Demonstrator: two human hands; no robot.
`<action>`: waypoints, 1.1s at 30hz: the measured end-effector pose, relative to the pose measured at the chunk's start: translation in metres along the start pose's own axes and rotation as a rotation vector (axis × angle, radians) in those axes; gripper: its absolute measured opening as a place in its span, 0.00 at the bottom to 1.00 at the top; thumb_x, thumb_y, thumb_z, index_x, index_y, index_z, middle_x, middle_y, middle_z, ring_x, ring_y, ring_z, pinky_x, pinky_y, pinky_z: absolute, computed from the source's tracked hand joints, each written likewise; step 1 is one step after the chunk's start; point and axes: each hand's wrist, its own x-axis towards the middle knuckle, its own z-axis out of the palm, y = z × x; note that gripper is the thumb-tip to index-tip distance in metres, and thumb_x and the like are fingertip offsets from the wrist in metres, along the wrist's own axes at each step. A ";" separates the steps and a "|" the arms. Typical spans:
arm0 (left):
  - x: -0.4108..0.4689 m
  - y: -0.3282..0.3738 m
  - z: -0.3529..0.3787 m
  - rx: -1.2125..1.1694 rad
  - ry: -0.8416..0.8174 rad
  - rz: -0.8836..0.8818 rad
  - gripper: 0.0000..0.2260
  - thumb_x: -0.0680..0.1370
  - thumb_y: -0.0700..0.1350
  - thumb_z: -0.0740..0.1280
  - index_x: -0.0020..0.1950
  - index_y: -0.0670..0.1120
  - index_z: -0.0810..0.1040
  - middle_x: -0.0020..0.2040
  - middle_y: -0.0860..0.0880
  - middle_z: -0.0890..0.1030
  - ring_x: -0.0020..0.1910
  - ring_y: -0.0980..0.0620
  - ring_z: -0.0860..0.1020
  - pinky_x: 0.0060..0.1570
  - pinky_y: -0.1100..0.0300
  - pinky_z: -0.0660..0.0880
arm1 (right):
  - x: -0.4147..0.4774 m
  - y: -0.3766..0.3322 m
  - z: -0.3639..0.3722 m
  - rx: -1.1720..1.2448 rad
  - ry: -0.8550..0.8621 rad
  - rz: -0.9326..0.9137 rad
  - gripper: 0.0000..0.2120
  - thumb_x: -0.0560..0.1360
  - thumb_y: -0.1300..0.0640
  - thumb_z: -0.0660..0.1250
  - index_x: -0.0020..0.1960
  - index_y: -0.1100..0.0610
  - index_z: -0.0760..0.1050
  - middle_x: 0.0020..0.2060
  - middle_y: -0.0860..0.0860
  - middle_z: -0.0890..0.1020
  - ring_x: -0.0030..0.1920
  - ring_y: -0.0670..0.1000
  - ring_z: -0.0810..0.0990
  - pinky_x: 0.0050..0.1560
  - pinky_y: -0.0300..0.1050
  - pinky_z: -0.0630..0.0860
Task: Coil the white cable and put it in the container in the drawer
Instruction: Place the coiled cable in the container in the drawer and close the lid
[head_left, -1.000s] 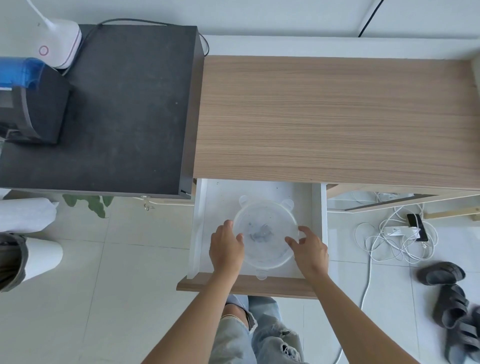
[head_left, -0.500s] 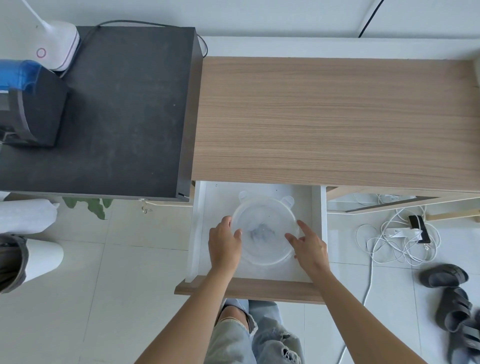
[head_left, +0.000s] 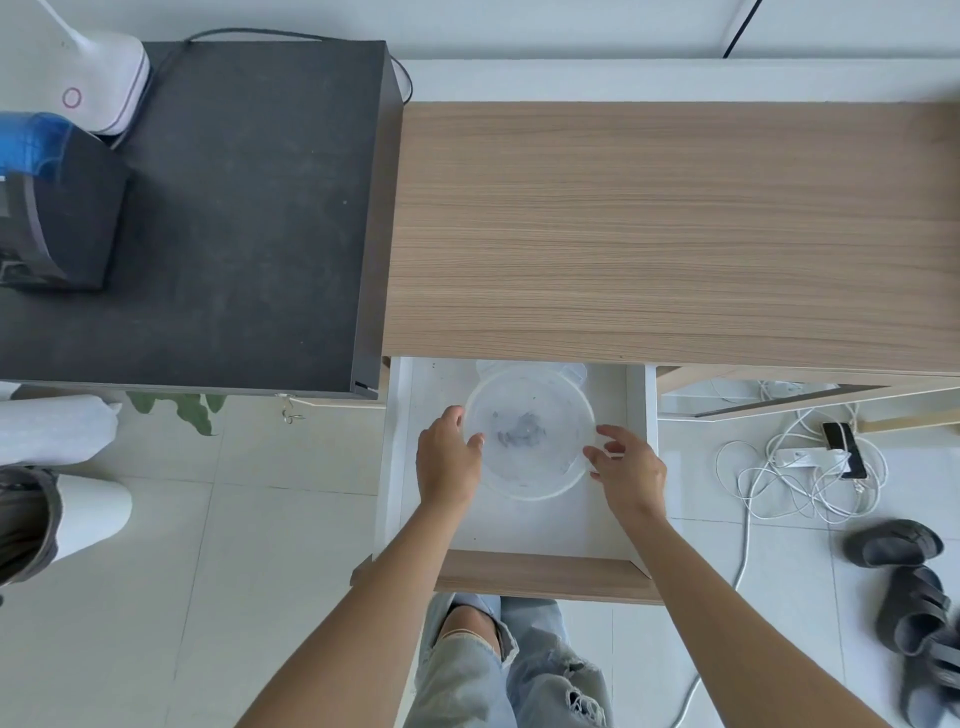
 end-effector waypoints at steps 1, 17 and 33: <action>-0.001 0.000 0.001 -0.003 0.003 0.001 0.18 0.79 0.44 0.69 0.69 0.43 0.74 0.64 0.44 0.81 0.61 0.44 0.79 0.58 0.49 0.77 | 0.000 0.001 0.000 0.008 0.000 0.015 0.13 0.78 0.57 0.72 0.62 0.53 0.80 0.49 0.55 0.82 0.37 0.52 0.84 0.50 0.50 0.83; -0.011 -0.007 -0.001 0.216 0.020 -0.051 0.18 0.78 0.55 0.69 0.64 0.48 0.74 0.58 0.45 0.81 0.56 0.44 0.78 0.52 0.49 0.78 | -0.010 -0.002 -0.004 -0.230 0.084 0.077 0.11 0.77 0.50 0.72 0.55 0.55 0.78 0.50 0.54 0.77 0.44 0.56 0.76 0.46 0.47 0.70; -0.001 0.013 0.002 0.211 -0.260 0.043 0.45 0.79 0.48 0.69 0.79 0.60 0.34 0.49 0.41 0.79 0.40 0.46 0.78 0.38 0.54 0.76 | -0.005 -0.025 0.003 -0.268 -0.111 0.077 0.19 0.75 0.55 0.75 0.60 0.65 0.79 0.51 0.61 0.86 0.55 0.63 0.81 0.52 0.52 0.77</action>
